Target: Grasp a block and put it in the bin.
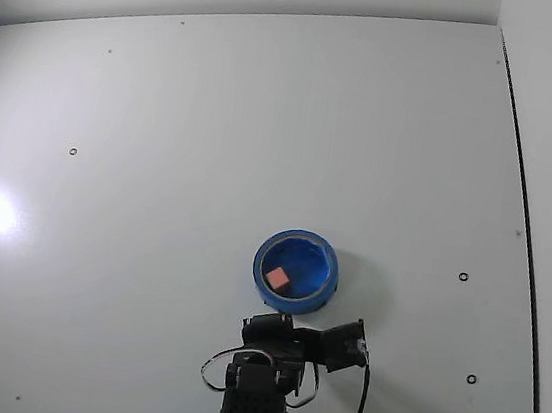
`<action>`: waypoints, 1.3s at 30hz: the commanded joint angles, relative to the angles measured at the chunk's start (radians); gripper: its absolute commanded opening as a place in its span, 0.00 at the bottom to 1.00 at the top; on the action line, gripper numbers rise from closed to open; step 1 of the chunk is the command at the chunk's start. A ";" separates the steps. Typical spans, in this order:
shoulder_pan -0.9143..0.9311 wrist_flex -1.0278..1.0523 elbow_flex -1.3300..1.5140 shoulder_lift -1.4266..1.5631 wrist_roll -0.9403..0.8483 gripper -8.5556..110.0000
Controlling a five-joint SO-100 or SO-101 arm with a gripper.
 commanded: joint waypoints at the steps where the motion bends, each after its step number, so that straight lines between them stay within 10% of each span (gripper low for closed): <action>1: 0.000 0.000 -0.026 0.009 -0.043 0.07; 39: 0.002 -0.009 -0.021 0.009 -0.020 0.07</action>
